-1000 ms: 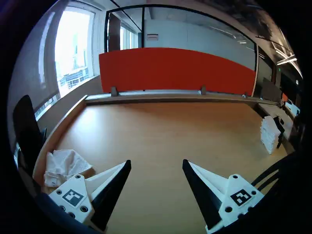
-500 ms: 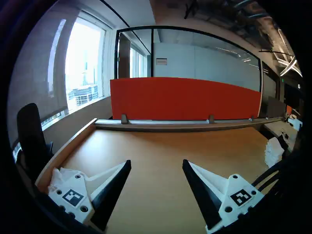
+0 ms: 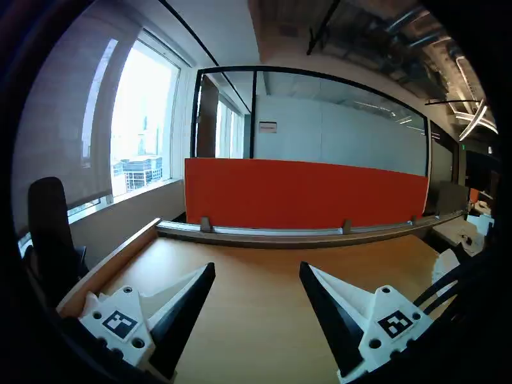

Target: Fold towel

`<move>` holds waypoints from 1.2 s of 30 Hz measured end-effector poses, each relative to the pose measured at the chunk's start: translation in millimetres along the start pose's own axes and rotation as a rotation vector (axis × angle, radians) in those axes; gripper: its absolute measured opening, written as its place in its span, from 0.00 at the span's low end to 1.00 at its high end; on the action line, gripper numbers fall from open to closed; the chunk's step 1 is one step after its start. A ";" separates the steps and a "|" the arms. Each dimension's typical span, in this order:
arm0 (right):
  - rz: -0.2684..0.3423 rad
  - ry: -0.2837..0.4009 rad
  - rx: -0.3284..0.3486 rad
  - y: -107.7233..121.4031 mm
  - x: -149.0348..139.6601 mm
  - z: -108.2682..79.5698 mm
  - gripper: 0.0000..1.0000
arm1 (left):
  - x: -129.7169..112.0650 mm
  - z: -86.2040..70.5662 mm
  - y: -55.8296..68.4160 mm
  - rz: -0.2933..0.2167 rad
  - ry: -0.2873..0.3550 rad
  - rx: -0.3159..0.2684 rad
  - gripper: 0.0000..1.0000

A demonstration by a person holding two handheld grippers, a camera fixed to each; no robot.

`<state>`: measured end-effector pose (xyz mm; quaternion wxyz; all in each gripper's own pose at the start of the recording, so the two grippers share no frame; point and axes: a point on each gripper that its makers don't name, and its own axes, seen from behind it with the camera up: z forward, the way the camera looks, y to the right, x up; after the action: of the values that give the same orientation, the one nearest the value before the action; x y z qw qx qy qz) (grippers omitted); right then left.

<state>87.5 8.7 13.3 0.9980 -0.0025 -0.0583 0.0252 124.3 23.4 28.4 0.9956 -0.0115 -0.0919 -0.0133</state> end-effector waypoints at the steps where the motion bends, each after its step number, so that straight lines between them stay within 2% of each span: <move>1: 0.000 -0.003 0.002 -2.5 -0.5 0.3 0.94 | 1.4 0.4 1.1 0.002 0.004 -0.004 0.98; 12: 0.002 -0.020 0.020 -30.2 5.0 -4.5 0.94 | 15.6 5.2 5.1 0.036 0.043 -0.021 0.98; 20: 0.003 -0.021 0.018 -42.3 15.2 -9.4 0.94 | 19.9 4.4 0.3 0.055 0.091 -0.014 0.98; 30: -0.006 -0.024 0.026 -56.3 18.4 -11.3 0.94 | -8.6 0.7 -7.7 0.045 0.121 -0.009 0.98; 36: 0.011 -0.015 0.025 -59.2 14.5 -12.8 0.94 | -36.6 -2.0 -11.8 0.081 0.137 0.008 0.98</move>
<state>106.3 -49.7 2.8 0.9973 0.0100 -0.0653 0.0312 88.4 12.4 19.9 0.9993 -0.0102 -0.0230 0.0265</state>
